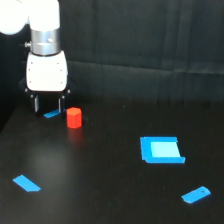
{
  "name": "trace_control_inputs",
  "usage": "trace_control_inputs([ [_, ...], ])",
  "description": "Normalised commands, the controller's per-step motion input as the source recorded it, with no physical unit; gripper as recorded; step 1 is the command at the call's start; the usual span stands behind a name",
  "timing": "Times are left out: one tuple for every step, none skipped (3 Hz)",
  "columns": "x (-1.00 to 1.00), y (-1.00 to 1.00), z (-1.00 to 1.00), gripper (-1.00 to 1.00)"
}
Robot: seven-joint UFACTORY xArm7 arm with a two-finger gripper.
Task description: Pick up the red object from the table
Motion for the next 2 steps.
trace_control_inputs([
  [0.07,0.0,-0.15,0.99],
  [0.37,-0.1,-0.34,1.0],
])
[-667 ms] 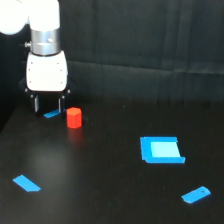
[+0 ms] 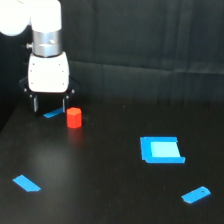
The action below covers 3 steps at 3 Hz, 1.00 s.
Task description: Pick up the red object from the table
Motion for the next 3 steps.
trace_control_inputs([
  [0.77,-0.17,-0.04,1.0],
  [0.79,-0.28,-0.3,1.0],
  [0.86,-0.14,-0.13,1.0],
])
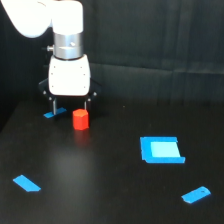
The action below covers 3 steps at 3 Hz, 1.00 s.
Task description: Pick up the red object from the table
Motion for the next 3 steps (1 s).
trace_control_inputs([
  [0.64,-0.2,0.12,1.0],
  [0.32,-0.46,0.31,1.0],
  [0.1,-0.39,0.09,1.0],
])
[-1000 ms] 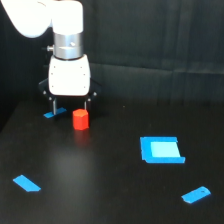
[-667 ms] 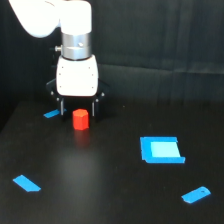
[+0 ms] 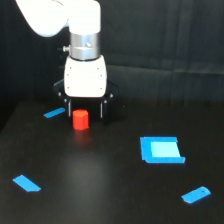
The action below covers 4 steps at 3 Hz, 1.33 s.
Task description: Pick up the red object from the table
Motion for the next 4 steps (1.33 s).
trace_control_inputs([
  [0.08,-0.36,0.03,0.97],
  [0.04,0.0,-0.12,0.37],
  [-0.02,0.0,-0.22,-0.62],
  [0.02,0.01,-0.22,-1.0],
])
